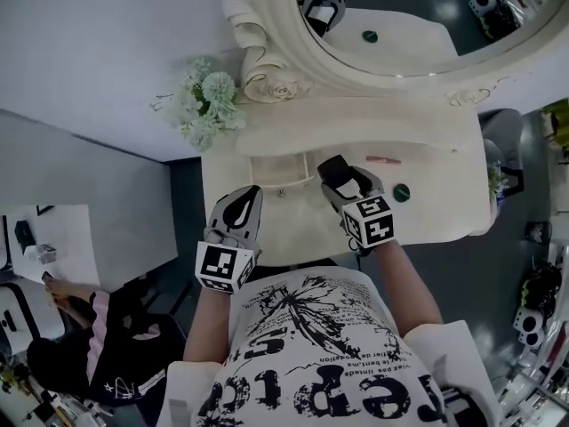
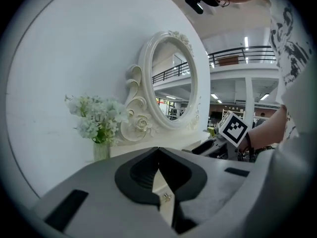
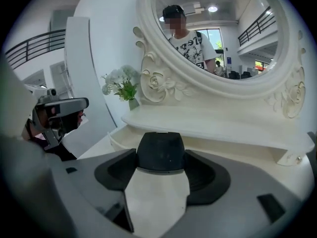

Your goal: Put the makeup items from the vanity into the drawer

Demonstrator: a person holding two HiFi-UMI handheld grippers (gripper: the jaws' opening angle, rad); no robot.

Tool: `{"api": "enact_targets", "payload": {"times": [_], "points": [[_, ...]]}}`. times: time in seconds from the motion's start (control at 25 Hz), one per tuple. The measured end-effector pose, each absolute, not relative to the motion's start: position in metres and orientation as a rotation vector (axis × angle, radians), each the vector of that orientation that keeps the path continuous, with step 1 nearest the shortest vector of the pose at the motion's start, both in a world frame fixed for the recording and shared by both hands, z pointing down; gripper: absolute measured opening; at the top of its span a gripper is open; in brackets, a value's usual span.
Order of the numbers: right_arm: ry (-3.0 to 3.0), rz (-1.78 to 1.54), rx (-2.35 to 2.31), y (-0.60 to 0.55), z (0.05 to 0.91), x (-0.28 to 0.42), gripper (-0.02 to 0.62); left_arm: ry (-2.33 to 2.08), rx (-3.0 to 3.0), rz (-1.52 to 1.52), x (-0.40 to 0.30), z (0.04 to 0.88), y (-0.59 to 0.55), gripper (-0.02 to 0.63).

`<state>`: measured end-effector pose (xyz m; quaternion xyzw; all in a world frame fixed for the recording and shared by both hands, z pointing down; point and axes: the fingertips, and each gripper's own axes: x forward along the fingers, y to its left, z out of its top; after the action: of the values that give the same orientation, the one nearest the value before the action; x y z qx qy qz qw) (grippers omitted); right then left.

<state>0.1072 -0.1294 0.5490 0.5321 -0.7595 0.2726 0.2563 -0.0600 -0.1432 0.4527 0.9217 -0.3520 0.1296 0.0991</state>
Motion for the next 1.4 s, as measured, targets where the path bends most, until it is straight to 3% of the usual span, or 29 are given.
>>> {"api": "enact_targets", "payload": {"times": [0.72,1.08,1.4], "points": [[-2.163,0.737,1.08,-0.165,0.564,-0.012,0.325,-1.334,2.599,0.324,-0.15,0.443,-0.151,0.02],[-2.147,0.651,1.235,-0.166,0.553,0.005,0.328,-1.291,2.623,0.317,-0.139,0.443,-0.147,0.02],[-2.071,0.679,1.421,-0.148,0.547,0.067,0.327,-1.165,2.686,0.321,-0.1,0.442,-0.143,0.02]]}}
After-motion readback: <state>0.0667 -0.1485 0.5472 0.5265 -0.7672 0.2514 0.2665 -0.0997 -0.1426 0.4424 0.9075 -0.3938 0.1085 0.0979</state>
